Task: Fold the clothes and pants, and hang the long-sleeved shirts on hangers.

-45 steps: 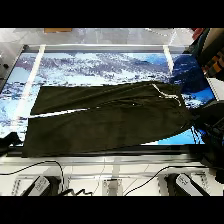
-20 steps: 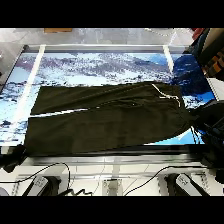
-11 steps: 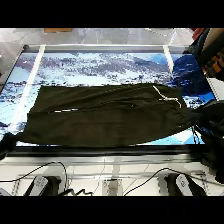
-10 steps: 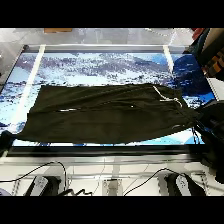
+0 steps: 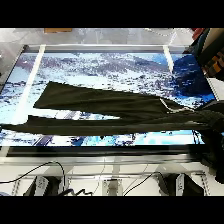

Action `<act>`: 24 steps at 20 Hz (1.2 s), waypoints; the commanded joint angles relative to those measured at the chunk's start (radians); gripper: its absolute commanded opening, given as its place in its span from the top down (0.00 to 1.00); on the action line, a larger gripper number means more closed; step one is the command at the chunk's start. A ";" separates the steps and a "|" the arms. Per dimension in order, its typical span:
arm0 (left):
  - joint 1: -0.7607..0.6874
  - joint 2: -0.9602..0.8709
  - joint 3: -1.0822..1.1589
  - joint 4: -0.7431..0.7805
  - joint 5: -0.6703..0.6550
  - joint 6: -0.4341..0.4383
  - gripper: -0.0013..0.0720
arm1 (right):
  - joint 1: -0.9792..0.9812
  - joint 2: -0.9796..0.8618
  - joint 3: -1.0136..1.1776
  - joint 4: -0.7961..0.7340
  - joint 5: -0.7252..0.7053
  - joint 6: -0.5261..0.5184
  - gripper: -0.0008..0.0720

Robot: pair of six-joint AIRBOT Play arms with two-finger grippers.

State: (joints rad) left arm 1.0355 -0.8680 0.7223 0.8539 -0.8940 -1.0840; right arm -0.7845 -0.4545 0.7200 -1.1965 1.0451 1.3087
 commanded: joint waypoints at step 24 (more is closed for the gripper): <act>-0.723 -0.865 0.741 -0.002 0.597 -0.293 0.96 | 0.385 -0.966 0.290 0.388 -0.867 0.285 0.95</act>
State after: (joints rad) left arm 0.3248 -1.7214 1.4513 0.8505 -0.3679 -1.3670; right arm -0.4183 -1.3430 0.9482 -0.8127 0.2211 1.5352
